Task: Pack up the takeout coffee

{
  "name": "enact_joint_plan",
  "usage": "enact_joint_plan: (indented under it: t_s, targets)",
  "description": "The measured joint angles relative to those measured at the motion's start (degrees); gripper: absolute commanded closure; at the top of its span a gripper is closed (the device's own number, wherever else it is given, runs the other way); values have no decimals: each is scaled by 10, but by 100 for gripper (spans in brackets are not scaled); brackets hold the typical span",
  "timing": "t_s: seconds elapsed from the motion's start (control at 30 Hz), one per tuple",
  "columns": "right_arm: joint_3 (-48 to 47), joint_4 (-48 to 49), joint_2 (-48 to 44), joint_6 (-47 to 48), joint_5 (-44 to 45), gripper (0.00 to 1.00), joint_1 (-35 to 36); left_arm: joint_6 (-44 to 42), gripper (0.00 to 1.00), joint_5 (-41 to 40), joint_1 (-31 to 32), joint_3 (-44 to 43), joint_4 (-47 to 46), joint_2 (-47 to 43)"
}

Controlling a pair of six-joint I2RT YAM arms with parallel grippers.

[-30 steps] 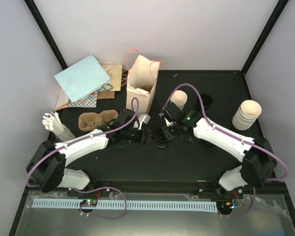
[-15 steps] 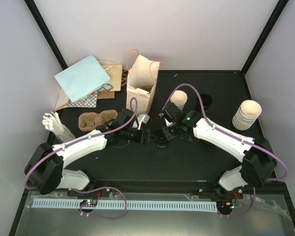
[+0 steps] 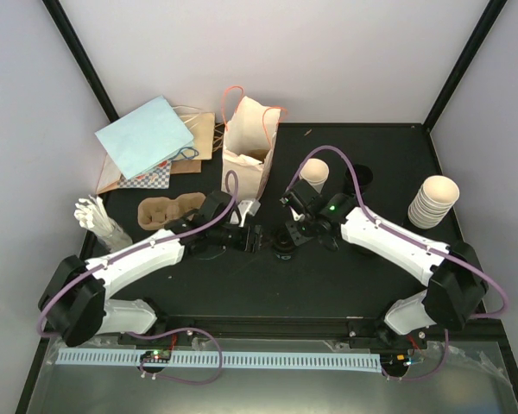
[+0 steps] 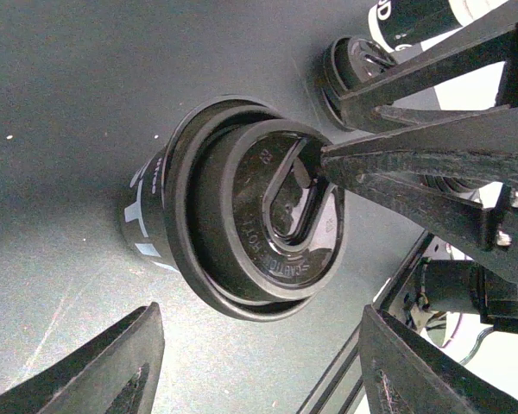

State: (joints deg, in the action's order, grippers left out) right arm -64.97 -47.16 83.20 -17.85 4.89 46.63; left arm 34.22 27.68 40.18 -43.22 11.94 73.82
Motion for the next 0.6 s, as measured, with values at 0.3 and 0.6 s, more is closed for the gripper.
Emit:
enact_joint_plan:
  t_s: [0.3, 0.6]
  targets:
    - [-20, -16, -15, 5, 17, 48, 0, -4, 35, -7, -1, 0, 15, -24]
    - [-21, -21, -71, 62, -3, 0, 23, -8, 34, -30, -6, 5, 32, -79]
